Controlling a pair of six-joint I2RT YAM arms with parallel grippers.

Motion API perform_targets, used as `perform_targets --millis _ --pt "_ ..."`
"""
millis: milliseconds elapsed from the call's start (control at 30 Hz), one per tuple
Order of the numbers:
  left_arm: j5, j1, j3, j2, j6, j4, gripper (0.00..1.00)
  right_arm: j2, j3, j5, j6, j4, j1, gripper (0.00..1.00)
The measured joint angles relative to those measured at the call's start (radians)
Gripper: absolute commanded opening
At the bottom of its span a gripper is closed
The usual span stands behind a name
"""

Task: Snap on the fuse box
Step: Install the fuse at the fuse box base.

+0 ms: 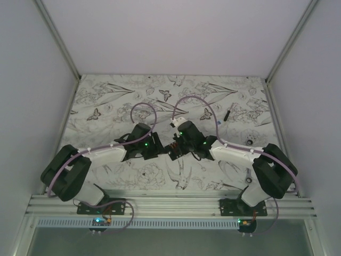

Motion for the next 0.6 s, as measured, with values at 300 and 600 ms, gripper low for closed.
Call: perform_targets --millis 300,600 --pt "0.012 0.071 -0.064 -0.088 0.007 -0.01 0.73 0.068 0.034 0.068 0.0 -0.011 0.04 0.0" --pt "0.019 0.083 -0.078 -0.1 0.007 -0.023 0.81 0.102 0.049 0.116 0.0 -0.011 0.06 0.0"
